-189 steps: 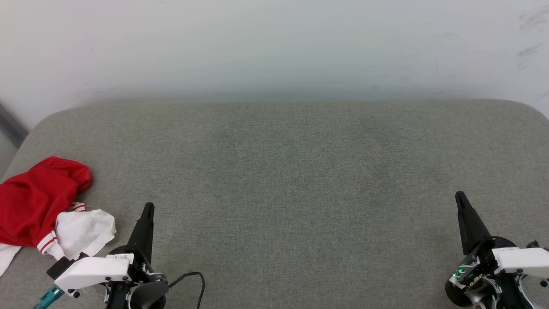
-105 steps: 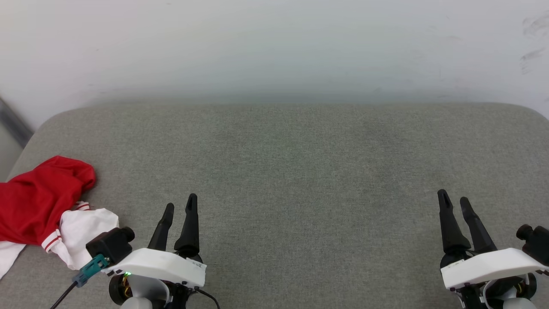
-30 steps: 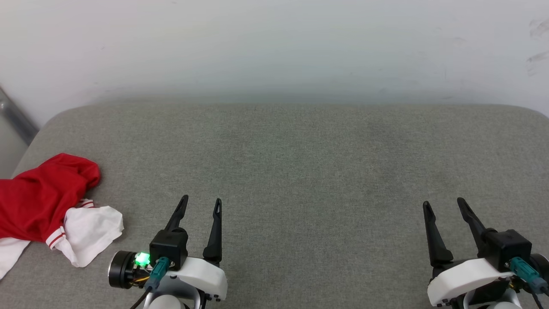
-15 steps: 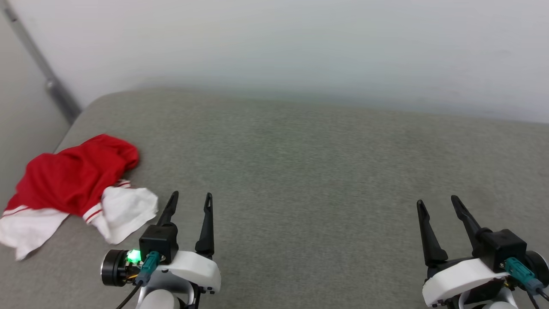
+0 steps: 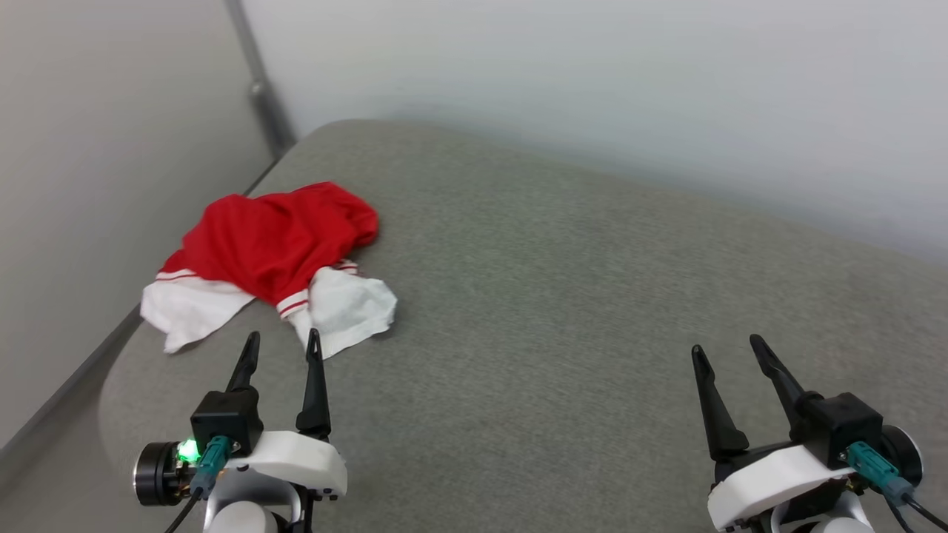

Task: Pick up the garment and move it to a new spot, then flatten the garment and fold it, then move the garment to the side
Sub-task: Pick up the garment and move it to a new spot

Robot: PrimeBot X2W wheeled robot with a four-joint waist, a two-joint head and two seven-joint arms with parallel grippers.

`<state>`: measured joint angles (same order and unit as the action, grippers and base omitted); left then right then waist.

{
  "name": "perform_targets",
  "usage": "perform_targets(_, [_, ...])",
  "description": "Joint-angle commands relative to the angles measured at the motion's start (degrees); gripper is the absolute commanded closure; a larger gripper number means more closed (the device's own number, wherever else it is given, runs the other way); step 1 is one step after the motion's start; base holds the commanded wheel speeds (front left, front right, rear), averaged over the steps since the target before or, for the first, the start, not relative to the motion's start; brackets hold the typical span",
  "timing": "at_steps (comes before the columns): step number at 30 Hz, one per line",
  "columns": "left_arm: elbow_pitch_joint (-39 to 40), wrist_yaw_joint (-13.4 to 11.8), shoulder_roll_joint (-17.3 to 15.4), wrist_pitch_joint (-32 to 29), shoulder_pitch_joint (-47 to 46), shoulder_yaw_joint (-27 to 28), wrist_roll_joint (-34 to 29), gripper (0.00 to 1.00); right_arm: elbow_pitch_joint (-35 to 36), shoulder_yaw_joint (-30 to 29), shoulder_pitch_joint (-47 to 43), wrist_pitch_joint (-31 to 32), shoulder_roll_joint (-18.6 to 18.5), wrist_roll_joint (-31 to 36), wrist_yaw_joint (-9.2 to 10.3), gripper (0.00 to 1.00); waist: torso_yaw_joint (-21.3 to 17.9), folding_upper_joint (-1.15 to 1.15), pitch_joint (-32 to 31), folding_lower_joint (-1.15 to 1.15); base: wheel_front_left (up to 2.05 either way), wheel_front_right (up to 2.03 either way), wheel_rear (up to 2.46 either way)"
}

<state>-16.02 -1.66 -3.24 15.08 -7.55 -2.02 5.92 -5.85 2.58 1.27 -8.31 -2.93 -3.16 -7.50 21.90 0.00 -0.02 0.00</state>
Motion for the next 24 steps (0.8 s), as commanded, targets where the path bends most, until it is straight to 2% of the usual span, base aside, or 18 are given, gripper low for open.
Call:
perform_targets(1, [0.33, -0.06, -0.08, 0.13, 0.4, 0.34, 0.31, 0.0, 0.24, 0.34, 0.69, -0.2, 0.07, -0.19, 0.02, 0.0, 3.04, 0.0, 0.1, 0.0, 0.0, 0.0, 0.0])
perform_targets(6, [0.52, 0.2, 0.06, 0.13, 0.93, 1.1, 0.53, 0.0, 0.64, 0.89, 1.07, 0.12, 0.06, 0.27, 0.02, 0.0, 6.13, 0.0, 0.12, 0.0, 0.0, 0.0, 0.0])
perform_targets(11, [0.36, 0.53, 0.16, 0.13, 0.87, 1.55, 0.52, 0.0, 0.65, 0.91, 0.99, 0.26, 0.06, -0.22, 0.03, 0.0, 7.54, 0.0, 0.09, 0.0, 0.0, 0.0, 0.0])
perform_targets(19, [-0.41, 1.1, -0.05, 0.13, -1.09, 2.4, 0.27, 0.0, 0.25, 1.3, 1.63, 0.08, 0.05, -0.57, 0.03, 0.0, 7.25, 0.0, 0.43, 0.0, 0.0, 0.0, 0.0])
perform_targets(24, [-2.83, 2.29, -1.29, 0.13, -6.39, 2.76, 0.46, 0.0, 1.01, 1.29, 2.97, 0.85, 0.05, 0.49, 0.03, 0.0, 5.37, 0.0, 2.74, 0.0, 0.0, 0.0, 0.0])
